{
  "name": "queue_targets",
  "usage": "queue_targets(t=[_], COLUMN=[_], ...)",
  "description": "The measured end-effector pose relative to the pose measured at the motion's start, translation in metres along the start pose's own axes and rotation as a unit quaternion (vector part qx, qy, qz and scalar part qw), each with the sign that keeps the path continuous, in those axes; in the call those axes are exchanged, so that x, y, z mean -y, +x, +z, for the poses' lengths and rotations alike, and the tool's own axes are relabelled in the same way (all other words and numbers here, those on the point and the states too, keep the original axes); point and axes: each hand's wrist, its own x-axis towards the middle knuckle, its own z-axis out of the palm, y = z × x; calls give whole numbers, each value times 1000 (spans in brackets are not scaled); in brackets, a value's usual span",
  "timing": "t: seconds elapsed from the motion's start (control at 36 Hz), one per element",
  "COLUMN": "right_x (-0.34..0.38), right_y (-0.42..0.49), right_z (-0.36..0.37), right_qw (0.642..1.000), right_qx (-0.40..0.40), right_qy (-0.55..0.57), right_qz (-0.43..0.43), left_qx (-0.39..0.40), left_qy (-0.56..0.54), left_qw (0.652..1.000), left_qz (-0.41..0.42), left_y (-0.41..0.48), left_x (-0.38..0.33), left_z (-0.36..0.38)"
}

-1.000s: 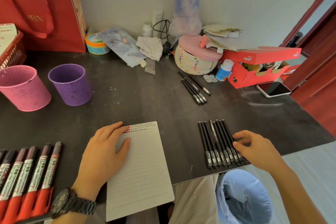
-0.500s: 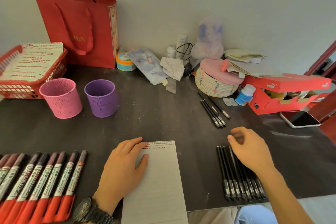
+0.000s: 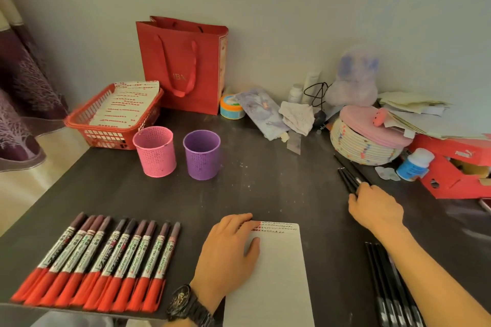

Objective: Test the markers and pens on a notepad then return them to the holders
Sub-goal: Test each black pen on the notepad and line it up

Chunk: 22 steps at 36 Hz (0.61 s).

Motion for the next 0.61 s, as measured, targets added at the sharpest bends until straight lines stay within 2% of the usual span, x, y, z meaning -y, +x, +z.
queue_targets(t=[0.08, 0.19, 0.33, 0.47, 0.53, 0.61], right_x=[6, 22, 59, 83, 88, 92], right_y=[-2, -21, -83, -137, -153, -170], right_z=[-6, -14, -7, 12, 19, 22], right_qw=[999, 976, 867, 752, 725, 722], right_qx=[24, 44, 24, 60, 77, 69], right_qy=[28, 209, 498, 656, 684, 687], right_qz=[5, -30, -26, 5, 2, -48], left_qx=[-3, -9, -12, -23, -31, -35], left_qy=[-4, 1, -3, -19, -21, -16], left_qw=[1000, 1000, 1000, 998, 996, 992], left_qz=[4, 5, 9, 46, 80, 120], left_y=[-1, -2, -3, -6, -7, -7], left_x=[-1, -2, -3, -5, -6, -6], left_z=[-2, -2, -2, -4, -3, -2])
